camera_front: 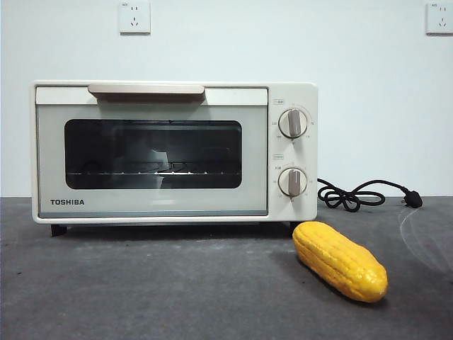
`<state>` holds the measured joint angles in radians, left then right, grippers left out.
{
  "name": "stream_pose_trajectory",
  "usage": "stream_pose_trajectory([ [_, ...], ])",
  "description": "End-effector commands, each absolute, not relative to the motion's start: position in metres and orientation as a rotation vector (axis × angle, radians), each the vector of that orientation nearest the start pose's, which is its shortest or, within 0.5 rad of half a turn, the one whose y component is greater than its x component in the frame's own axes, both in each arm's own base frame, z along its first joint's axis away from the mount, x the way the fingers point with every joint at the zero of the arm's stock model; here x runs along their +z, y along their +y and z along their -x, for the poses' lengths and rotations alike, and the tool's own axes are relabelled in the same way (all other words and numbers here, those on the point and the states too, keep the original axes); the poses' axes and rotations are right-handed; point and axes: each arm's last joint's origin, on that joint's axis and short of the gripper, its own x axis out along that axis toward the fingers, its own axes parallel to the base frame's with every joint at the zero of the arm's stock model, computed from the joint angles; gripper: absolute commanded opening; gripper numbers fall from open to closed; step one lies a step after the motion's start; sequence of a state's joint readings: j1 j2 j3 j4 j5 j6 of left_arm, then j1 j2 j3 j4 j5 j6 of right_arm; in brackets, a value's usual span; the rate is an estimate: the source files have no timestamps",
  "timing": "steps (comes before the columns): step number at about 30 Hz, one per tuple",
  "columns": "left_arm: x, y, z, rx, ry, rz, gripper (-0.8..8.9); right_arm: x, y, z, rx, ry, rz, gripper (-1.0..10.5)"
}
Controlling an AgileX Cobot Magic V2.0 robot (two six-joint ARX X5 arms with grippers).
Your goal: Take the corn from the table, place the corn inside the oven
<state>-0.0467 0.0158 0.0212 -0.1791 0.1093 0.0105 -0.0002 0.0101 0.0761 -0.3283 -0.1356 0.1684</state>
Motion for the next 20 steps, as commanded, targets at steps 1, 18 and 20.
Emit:
stream_pose_trajectory([
  [1,0.152,-0.008,-0.096,-0.144,0.176,0.147,-0.04,0.154,0.004,-0.09,0.095,0.297,-0.459,-0.1],
  [18,0.209,-0.015,-0.085,-0.437,0.063,0.387,-0.05,0.202,0.005,-0.088,0.178,-0.007,-0.527,0.0],
  [20,0.226,-0.015,-0.083,-0.444,0.04,0.386,-0.05,0.214,0.006,-0.085,0.218,-0.012,-0.532,0.0],
])
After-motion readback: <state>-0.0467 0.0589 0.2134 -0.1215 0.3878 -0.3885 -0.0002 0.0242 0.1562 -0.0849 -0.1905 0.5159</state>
